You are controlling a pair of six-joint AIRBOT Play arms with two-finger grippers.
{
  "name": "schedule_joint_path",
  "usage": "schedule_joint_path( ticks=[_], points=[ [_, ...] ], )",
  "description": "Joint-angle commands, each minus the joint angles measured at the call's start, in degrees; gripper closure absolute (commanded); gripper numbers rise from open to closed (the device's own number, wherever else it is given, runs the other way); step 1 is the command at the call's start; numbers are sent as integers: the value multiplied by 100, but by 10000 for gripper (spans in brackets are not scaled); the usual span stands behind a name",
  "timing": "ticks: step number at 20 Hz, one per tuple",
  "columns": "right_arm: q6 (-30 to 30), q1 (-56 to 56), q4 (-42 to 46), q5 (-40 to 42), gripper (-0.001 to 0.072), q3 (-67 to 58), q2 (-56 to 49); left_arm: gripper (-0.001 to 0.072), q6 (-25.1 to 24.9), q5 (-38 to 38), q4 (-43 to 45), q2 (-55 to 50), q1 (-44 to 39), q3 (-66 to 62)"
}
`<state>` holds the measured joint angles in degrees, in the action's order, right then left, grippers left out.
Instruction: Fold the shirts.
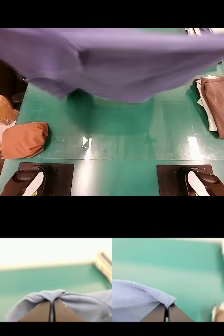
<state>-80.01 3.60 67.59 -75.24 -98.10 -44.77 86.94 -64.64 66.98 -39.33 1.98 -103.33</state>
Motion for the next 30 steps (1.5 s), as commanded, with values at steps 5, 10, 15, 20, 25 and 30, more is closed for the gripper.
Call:
schedule_joint_path(
  ticks=[5, 10, 15, 20, 25, 30],
  points=[
    [-402, -7, 791, -789, 697, -2363, -356, 686, 9, 337, -28, 7, 2, -1733],
    [-422, -7, 743, -1115, 697, -2000, -1158, 686, 9, -540, 160, -645, 2, -896],
    [-358, -9, 745, -1768, 696, -763, -2636, 685, -39, -1593, 153, -2168, 2, 667],
    [-286, -162, 745, -1722, 697, -195, -4400, 685, -55, -763, 151, -3864, 2, 1926],
    [-197, -387, 741, -1067, 697, -1248, -5984, 685, -343, 686, -234, -5154, 2, 1517],
    [-192, -378, 715, -719, 697, -1961, -6308, 684, -737, 981, -136, -5370, 22, 758]
  ],
)
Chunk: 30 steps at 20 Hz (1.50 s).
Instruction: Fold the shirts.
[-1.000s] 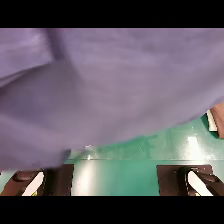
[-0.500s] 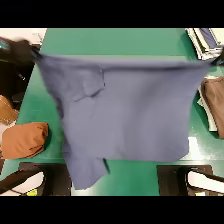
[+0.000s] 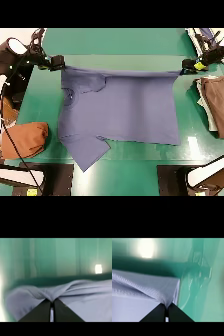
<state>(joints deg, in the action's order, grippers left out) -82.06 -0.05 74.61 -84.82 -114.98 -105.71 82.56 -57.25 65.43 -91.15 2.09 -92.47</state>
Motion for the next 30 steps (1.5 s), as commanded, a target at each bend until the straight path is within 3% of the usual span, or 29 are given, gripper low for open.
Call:
schedule_joint_path(
  ticks=[1, 4, 6, 10, 13, 14, 15, 16, 17, 22, 30],
  points=[
    [35, 4, 13, 260, 696, -70, -92, 684, -352, -63, 144, -188, 9, -446],
    [116, 2, 66, 356, 697, 960, 455, 686, -326, -1307, 365, -188, 9, -446],
    [114, 2, 61, 673, 697, 1757, 804, 686, -240, -1655, 369, -186, 9, -122],
    [114, -24, -4, 992, 695, 3051, 1259, 685, -238, -1646, 361, -188, -13, 861],
    [111, -92, -9, 1078, 691, 3569, 1375, 682, 155, -1403, 485, -188, 2, 1366],
    [105, -92, -15, 1071, 598, 3626, 1373, 550, 299, -1405, 546, -186, 9, 1368],
    [35, -92, -59, 1025, 358, 3626, 1373, 232, 306, -1434, 549, -175, 9, 1340],
    [26, -92, -212, 973, 309, 3626, 1410, 142, 363, -1488, 551, -107, 9, 1329],
    [26, -57, -315, 885, 310, 3626, 1488, 209, 398, -1587, 553, 33, 9, 1331],
    [26, 76, -313, 267, 309, 3633, 2380, 207, 466, -2164, 1274, 1504, 9, 1954],
    [28, 37, -313, 876, 310, 4498, 3934, 206, 1816, -2164, 1032, 4365, -498, 5851]
  ],
)
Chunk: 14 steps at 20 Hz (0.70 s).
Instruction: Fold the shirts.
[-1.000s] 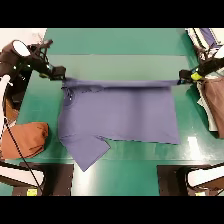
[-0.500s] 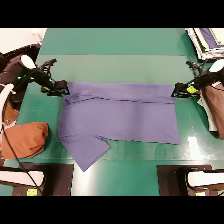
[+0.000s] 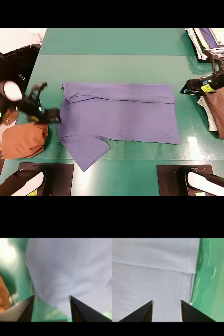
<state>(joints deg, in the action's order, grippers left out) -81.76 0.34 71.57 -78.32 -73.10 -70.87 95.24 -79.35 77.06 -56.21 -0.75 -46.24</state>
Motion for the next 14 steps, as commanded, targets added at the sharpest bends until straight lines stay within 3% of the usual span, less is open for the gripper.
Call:
schedule_joint_path(
  ticks=[1, 13, 14],
  points=[
    [-2, -2, -9, 227, 310, 413, 546, 206, 667, 50, -245, 1036, -289, 1534],
    [-4, 44, -37, 201, 310, 629, 728, 209, 673, 1451, -1436, 1145, -356, 2627],
    [-2, 52, -136, 120, 310, 629, 728, 254, 673, 1467, -1443, 1145, -356, 2627]
  ],
)
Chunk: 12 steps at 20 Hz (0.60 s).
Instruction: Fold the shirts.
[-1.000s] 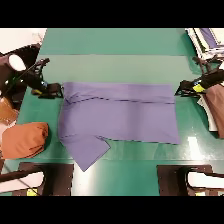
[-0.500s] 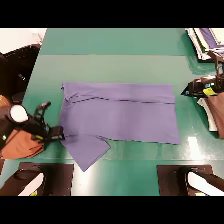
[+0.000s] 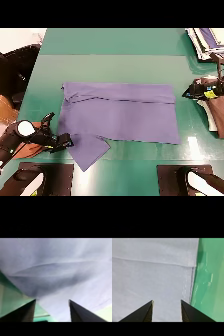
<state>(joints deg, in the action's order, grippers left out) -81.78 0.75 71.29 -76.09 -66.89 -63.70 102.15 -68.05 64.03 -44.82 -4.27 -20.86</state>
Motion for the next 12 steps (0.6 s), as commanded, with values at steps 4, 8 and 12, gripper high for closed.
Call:
schedule_joint_path(
  ticks=[4, 8, 12],
  points=[
    [4, 354, -101, -660, 310, 20, 11, 684, -221, 348, -223, 11, -4, 57],
    [59, 1215, -61, -955, 294, 968, 317, 685, -516, 232, -236, 13, -4, -330],
    [90, 2164, -85, -896, 185, 2758, 669, 685, -660, 302, -254, 13, -4, -713]
  ],
)
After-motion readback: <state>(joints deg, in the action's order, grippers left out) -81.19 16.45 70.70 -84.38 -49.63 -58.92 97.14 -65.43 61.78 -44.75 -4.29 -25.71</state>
